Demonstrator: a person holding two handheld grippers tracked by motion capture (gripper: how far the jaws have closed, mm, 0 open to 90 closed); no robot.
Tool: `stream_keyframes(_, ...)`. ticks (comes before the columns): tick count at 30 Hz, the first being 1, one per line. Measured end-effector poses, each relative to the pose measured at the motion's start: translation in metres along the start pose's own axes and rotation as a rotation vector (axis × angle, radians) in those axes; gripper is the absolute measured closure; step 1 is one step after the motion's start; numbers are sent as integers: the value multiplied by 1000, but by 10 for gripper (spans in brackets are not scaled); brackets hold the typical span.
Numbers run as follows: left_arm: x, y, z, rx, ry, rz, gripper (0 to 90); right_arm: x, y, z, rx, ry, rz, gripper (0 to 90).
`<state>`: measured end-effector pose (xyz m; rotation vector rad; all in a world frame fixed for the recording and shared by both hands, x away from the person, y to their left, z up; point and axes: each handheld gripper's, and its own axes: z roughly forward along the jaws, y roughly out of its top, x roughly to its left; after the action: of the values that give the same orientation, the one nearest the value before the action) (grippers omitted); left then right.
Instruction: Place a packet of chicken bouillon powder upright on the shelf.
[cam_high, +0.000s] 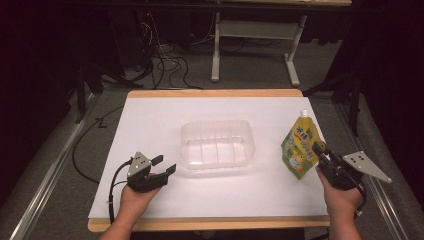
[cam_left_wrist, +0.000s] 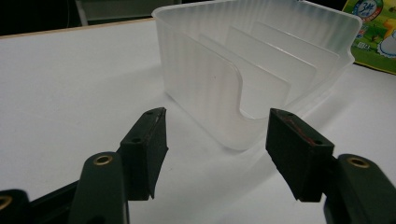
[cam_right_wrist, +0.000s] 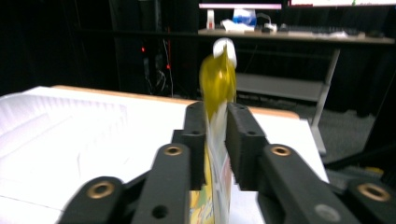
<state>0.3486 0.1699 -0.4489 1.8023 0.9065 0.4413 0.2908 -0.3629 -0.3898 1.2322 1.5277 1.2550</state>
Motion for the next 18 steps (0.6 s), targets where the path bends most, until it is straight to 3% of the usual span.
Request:
stream_keyframes(4, -2, 1, -3, -9, -6, 4, 388, 1, -9, 10, 58, 15, 0, 731)
stream_keyframes(6, -3, 2, -3, -10, -7, 11, 387, 0, -9, 11, 60, 13, -1, 731)
stream_keyframes(11, -11, 6, 10, -13, -5, 33, 380, -1, -13, 9, 84, 13, 20, 732)
stream_keyframes(12, -16, 10, 20, -3, 12, 54, 380, -1, -13, 9, 85, 14, 22, 734)
stream_keyframes(13, -16, 10, 20, -3, 12, 54, 382, -1, -13, 9, 85, 14, 22, 734)
stream_keyframes(14, -20, 15, 31, 6, 46, 49, 387, 0, -13, 8, 90, 13, 29, 736)
stream_keyframes(17, -23, 20, 41, 11, 84, 34, 414, 1, -14, 8, 91, 13, 30, 738)
stream_keyframes(18, -25, 23, 49, 5, 112, 21, 471, 1, -14, 7, 91, 15, 30, 747)
